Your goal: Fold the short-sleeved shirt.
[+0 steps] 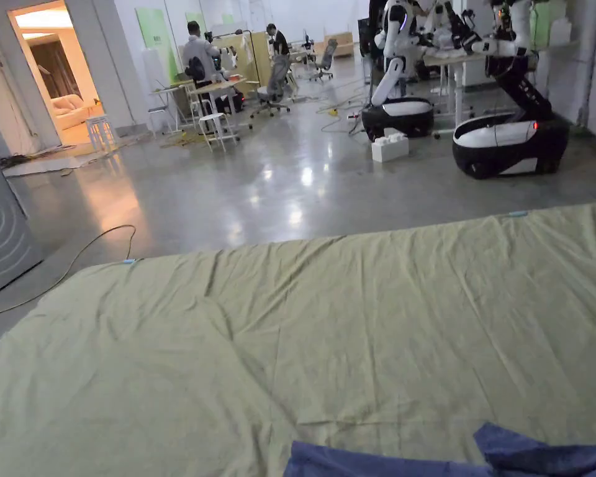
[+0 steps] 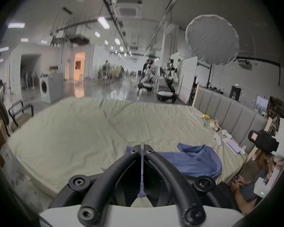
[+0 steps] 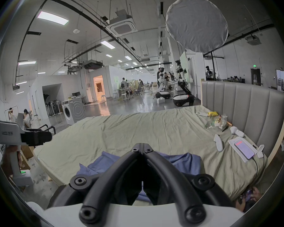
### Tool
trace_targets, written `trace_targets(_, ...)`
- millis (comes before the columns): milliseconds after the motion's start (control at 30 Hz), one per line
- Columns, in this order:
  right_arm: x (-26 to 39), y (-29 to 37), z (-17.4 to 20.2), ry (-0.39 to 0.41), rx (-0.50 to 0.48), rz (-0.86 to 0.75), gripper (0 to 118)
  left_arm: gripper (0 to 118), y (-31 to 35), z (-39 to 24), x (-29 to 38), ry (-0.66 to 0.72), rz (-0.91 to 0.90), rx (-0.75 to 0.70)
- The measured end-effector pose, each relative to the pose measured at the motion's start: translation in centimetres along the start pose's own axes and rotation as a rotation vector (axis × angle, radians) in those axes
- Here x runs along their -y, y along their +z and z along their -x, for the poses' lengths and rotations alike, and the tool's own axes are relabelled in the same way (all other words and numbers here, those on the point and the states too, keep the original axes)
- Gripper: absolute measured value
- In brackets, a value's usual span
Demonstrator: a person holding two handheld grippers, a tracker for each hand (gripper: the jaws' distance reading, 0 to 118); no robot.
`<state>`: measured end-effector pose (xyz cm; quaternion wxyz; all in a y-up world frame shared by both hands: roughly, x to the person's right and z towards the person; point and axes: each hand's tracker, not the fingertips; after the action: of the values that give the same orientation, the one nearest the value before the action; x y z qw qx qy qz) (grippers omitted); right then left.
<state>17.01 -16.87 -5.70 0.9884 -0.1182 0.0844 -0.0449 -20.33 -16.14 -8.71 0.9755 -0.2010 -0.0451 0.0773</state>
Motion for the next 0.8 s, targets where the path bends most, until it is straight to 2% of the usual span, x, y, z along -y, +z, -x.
trace_targets(33, 0.4, -0.1, -0.2, -0.006, 0.007, 0.017, 0, 15, -1.4, 0.4, 0.4, 0.008, 0.019, 0.008)
trace_targets(100, 1.4, -0.4, -0.7, -0.019, 0.024, 0.060, 0, 18, -5.6, 1.1, 0.9, 0.004, 0.101, 0.022)
trace_targets(167, 2.4, -0.8, -1.2, -0.037, 0.042, 0.096, 0, 38, -10.4, 2.3, 0.9, 0.078, 0.197, 0.120)
trace_targets(233, 3.2, -1.3, -1.7, -0.067, 0.057, 0.142, 0, 52, -15.2, 2.9, 1.0, 0.166, 0.246, 0.181)
trace_targets(267, 3.7, -1.6, -2.0, -0.080, 0.064, 0.167, 0, 61, -18.3, 3.2, 1.0, 0.170, 0.294, 0.206)
trace_targets(333, 4.2, -1.8, -2.6, -0.082, 0.075, 0.182, 0, 77, -23.7, 3.3, 1.2, 0.167, 0.363, 0.147)
trace_targets(433, 4.8, -2.0, -3.6, -0.110, 0.104, 0.225, 0, 77, -30.6, 3.3, 2.0, 0.043, 0.459, -0.004)
trace_targets(567, 5.1, -1.7, -4.8, -0.115, 0.142, 0.257, 0, 76, -36.0, 3.9, 3.9, 0.001, 0.542, -0.040)
trace_targets(600, 5.1, -1.5, -5.1, -0.111, 0.157, 0.262, 0, 72, -36.7, 3.9, 4.2, -0.008, 0.548, -0.037)
trace_targets(667, 5.4, -1.5, -5.8, -0.119, 0.170, 0.275, 0, 37, -37.9, 3.9, 5.0, -0.054, 0.610, -0.007)
trace_targets(700, 5.7, -1.5, -6.2, -0.125, 0.171, 0.278, 0, 35, -38.4, 3.5, 5.5, -0.079, 0.652, -0.069)
trace_targets(733, 5.8, -1.5, -6.4, -0.131, 0.171, 0.281, 0, 31, -38.0, 3.2, 5.2, -0.078, 0.610, -0.058)
trace_targets(800, 6.0, -1.8, -7.0, -0.145, 0.168, 0.289, 0, 26, -37.7, 2.5, 5.1, -0.134, 0.649, -0.039)
